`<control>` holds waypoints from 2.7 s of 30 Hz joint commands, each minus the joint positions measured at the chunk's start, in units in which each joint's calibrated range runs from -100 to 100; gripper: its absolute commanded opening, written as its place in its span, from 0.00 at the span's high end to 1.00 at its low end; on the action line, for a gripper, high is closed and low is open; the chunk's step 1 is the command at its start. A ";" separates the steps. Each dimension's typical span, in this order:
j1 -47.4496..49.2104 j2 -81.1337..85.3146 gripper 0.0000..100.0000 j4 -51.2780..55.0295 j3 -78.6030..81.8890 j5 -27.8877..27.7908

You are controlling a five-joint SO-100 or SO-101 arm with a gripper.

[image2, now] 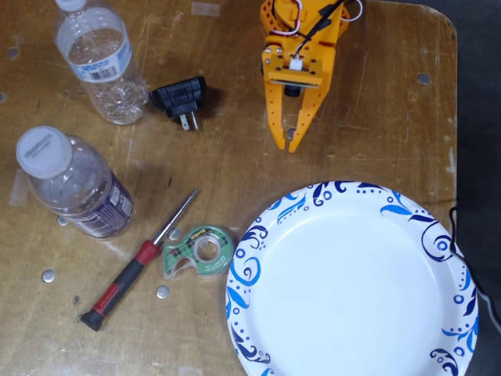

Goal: Move the bottles to the plate

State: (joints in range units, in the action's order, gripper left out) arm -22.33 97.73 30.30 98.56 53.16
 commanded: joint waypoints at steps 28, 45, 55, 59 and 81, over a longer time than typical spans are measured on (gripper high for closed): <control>-3.27 1.00 0.96 -28.82 -1.26 -3.56; -11.79 1.00 0.96 -31.69 0.45 -3.71; -14.70 1.00 0.96 -31.95 0.09 -3.76; -15.24 1.00 0.96 -33.17 0.00 -3.76; -31.09 0.92 0.96 -44.57 -0.99 -3.35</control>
State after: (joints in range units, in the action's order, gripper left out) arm -47.40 98.15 -14.38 98.56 49.73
